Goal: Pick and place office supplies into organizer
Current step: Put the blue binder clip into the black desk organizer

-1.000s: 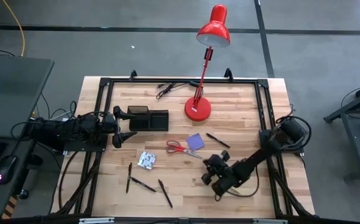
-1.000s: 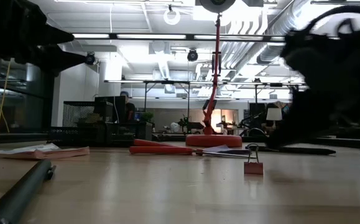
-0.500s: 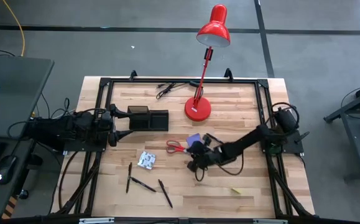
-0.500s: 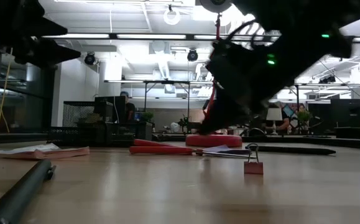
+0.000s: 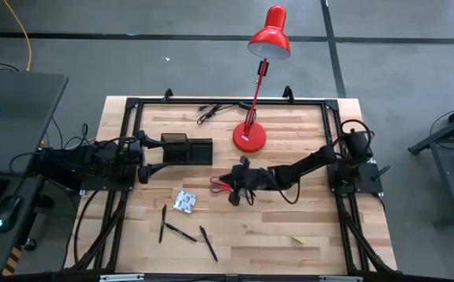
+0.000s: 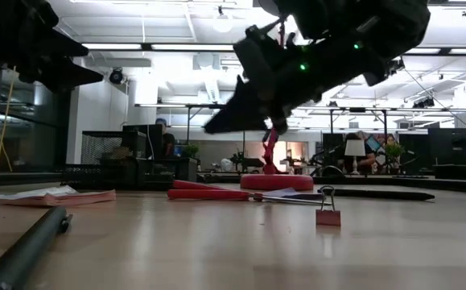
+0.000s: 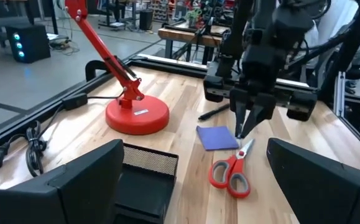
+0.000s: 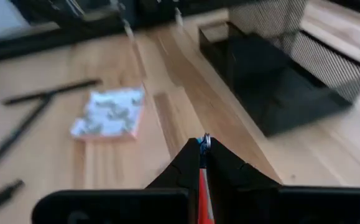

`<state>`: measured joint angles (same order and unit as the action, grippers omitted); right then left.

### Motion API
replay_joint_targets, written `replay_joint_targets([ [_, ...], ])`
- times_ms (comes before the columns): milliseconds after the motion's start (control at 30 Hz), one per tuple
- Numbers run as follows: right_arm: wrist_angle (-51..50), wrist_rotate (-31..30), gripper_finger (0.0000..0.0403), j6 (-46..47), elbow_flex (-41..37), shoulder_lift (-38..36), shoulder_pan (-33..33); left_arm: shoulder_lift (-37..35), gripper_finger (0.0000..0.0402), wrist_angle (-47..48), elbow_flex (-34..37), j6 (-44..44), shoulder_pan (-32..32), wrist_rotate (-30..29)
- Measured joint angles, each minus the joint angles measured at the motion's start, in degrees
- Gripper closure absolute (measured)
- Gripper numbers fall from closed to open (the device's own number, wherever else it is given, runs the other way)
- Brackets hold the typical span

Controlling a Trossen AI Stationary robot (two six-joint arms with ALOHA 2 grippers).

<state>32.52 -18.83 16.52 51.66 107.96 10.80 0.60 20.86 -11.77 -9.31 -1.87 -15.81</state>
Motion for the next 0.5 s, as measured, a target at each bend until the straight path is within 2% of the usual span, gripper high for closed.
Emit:
replay_joint_targets([
  [300,9.95,6.49,0.0396,-2.63,0.02,0.0,-1.35,0.0,0.0021,-0.07,0.02,-1.5,0.0,0.04],
  [500,10.88,10.27,0.04,-3.06,1.15,0.0,-2.91,0.0,0.0021,-0.1,0.04,-1.49,0.0,0.04],
])
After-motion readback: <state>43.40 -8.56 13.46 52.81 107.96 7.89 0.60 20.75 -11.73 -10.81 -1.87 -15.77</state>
